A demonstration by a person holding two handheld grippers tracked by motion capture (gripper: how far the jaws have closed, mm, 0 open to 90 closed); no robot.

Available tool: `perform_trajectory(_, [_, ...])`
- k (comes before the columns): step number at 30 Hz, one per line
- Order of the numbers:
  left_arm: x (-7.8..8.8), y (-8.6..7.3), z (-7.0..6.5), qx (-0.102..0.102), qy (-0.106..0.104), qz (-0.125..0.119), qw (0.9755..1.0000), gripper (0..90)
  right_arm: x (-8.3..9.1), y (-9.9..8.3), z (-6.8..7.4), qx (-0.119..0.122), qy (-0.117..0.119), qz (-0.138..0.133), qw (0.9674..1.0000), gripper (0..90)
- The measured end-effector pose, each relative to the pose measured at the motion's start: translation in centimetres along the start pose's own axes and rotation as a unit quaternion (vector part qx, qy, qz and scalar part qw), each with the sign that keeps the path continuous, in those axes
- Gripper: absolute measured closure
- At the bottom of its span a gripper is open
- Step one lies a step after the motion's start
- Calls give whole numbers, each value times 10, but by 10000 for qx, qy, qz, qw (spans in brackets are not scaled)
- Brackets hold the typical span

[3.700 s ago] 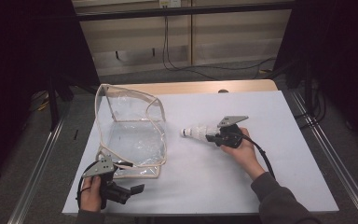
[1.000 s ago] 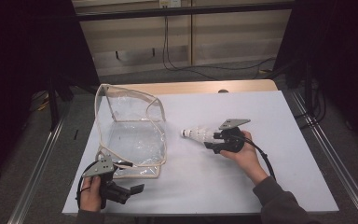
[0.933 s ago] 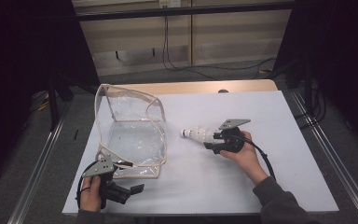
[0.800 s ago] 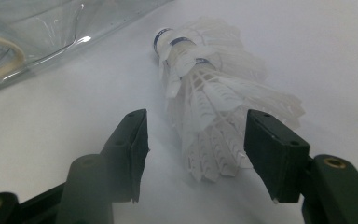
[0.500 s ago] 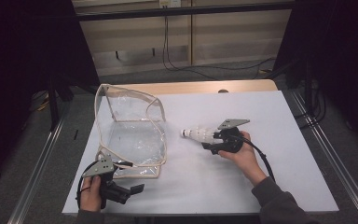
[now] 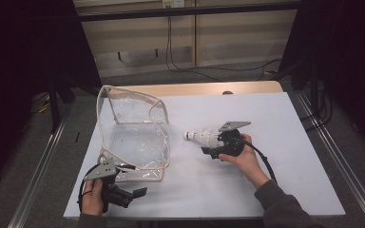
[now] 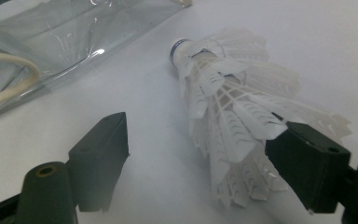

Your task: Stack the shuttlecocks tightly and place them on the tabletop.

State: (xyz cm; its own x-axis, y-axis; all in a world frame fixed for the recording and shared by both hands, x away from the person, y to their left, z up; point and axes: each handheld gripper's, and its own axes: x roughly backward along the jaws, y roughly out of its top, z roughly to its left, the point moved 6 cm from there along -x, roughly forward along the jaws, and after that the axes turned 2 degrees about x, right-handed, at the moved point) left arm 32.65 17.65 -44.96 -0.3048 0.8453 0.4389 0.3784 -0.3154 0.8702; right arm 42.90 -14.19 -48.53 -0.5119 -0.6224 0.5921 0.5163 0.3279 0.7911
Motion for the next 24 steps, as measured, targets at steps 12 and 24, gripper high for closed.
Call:
perform_trajectory(12, [0, 0, 0, -1, -8, -7, 10000, 23, -6, 1, 3, -69, 50, -10, 10000, 161])
perform_trajectory(24, [0, 0, 0, -2, -8, -5, 10000, 23, -10, 1, 2, -51, -65, 17, 10000, 201])
